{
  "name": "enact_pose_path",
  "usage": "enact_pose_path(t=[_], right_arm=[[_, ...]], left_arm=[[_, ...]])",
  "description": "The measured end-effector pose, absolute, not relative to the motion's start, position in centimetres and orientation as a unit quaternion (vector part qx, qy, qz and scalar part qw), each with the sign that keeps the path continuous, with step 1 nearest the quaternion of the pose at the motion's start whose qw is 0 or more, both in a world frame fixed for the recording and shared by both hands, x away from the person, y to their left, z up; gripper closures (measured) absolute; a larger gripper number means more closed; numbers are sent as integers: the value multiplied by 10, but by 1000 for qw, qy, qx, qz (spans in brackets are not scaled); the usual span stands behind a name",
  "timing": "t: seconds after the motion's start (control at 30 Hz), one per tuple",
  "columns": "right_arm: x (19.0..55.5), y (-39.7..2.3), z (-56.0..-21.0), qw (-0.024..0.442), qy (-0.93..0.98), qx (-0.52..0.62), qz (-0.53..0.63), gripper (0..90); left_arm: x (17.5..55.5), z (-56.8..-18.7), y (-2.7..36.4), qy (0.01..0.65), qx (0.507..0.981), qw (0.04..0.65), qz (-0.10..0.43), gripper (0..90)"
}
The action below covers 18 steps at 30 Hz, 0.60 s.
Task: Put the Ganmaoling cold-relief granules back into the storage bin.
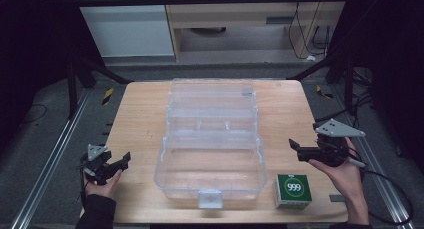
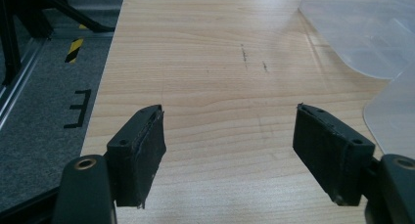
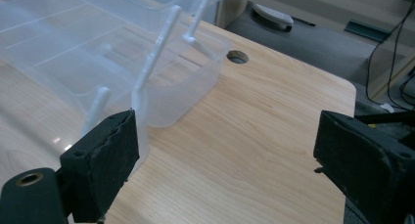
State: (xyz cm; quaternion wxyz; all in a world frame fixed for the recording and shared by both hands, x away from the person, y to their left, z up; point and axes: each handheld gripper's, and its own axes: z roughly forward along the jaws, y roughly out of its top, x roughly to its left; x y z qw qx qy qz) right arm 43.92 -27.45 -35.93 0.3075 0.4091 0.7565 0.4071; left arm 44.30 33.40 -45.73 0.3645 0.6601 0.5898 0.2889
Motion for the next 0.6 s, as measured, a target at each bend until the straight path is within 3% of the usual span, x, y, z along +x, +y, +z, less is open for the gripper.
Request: enact_pose_path(t=[0.33, 0.6], right_arm=[[441, -265, -349, 280, 806, 362, 376, 81], [436, -262, -347, 232, 854, 316, 342, 54]], left_arm=[[443, -460, 334, 587, 666, 362, 283, 267], [444, -463, 333, 583, 673, 355, 284, 266]])
